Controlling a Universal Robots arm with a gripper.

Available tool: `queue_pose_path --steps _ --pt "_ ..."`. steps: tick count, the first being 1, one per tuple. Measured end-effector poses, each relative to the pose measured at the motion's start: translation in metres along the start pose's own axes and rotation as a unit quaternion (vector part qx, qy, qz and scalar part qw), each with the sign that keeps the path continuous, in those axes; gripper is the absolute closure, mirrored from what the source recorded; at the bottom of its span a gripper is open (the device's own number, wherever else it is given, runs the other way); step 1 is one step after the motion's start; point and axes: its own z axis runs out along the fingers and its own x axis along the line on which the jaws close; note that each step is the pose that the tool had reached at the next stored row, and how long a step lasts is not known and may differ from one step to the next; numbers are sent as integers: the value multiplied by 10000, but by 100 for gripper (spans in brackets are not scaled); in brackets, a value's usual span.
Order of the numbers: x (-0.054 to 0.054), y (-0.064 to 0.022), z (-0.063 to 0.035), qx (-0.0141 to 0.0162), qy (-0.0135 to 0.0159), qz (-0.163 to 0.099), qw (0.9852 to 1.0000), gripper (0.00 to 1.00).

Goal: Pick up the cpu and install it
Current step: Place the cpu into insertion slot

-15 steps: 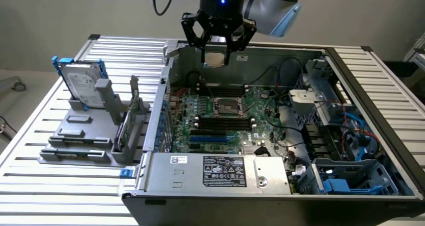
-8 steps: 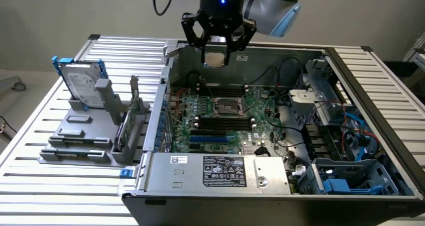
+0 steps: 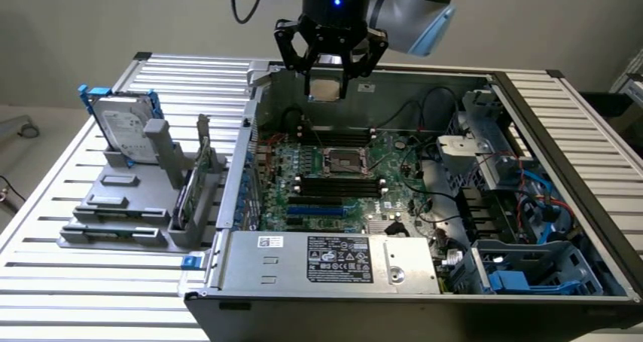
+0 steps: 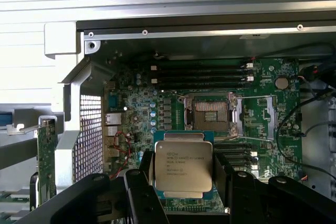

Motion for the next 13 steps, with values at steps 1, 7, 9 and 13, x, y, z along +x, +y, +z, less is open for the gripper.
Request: queue_pose_path --steps 1,7,9,13 --pt "-5 0 3 -1 0 -1 10000 45" --pt "-104 -7 83 -7 0 -1 10000 45" --pt "-141 -9 119 -7 1 -1 10000 45" --pt "-224 -8 188 -7 0 0 10000 45"
